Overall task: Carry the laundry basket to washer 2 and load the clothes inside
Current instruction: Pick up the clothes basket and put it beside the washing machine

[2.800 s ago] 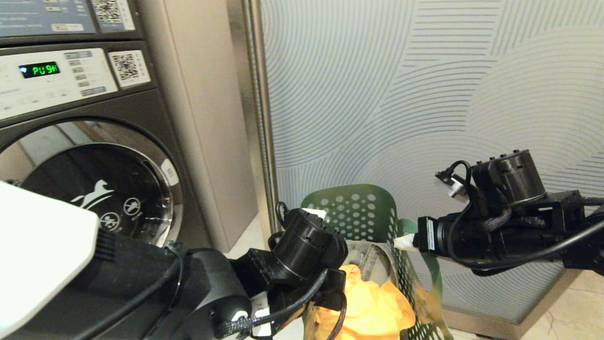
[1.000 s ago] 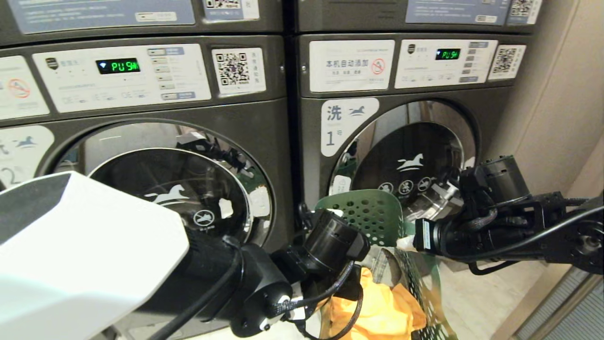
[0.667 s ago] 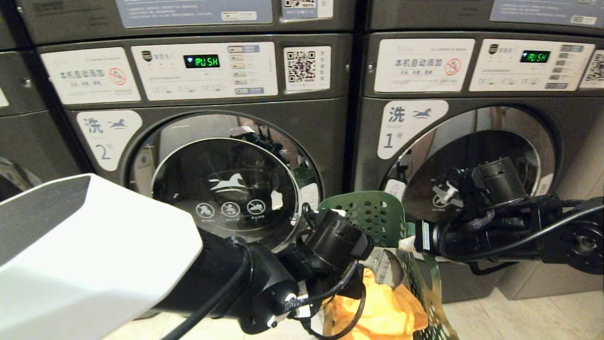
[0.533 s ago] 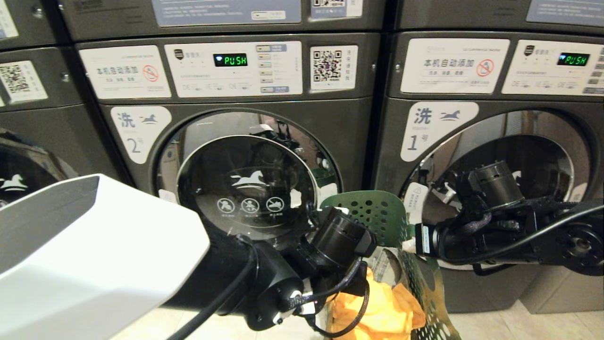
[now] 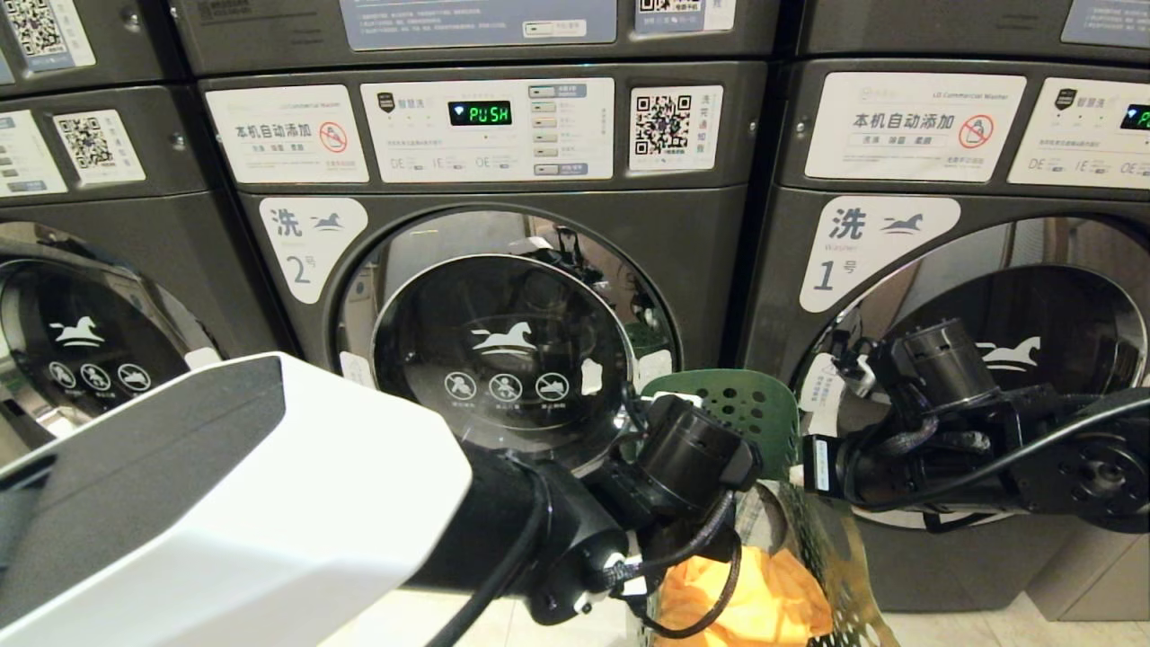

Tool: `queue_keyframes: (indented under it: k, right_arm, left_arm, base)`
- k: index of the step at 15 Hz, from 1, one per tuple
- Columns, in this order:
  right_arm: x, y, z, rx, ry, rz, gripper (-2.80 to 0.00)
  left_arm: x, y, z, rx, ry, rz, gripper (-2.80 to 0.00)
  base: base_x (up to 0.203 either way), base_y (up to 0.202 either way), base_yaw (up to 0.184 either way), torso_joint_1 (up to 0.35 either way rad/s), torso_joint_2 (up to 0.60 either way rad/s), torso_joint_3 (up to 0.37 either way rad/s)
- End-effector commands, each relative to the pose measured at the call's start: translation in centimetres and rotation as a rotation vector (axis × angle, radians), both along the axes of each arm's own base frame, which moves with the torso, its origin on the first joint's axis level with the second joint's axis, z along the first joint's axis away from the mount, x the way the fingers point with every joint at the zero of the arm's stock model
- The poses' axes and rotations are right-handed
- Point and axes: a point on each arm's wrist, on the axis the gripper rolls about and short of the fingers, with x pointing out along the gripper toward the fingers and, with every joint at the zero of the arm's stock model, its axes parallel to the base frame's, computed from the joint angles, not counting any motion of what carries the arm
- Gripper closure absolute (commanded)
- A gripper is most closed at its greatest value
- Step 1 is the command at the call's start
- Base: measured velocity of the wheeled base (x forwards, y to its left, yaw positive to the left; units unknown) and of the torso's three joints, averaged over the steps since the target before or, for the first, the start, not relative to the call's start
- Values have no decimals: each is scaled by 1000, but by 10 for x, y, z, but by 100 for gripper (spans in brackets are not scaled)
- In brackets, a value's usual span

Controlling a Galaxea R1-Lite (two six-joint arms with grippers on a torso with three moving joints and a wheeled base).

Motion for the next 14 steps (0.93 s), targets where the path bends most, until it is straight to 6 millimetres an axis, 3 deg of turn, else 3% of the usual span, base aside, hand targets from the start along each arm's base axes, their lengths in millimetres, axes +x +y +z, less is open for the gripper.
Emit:
queue_keyframes:
  k: [1,8,14]
  right_arm:
    - [0,-3,-3,-13,7,-21,0]
    - [5,-50,-16,-31,52,-190,0]
    - [-2,-68,-23,-37,84,-250,0]
  left_arm:
    - [3,-8,-9,7,3,-2,0]
    - [14,-48,-26,-1,-43,-57,0]
    - [-5,-72,-36,-8,-47,-122,0]
  base:
    - [0,0,0,0,0,0]
    - [0,0,0,0,0,0]
    - [0,0,0,0,0,0]
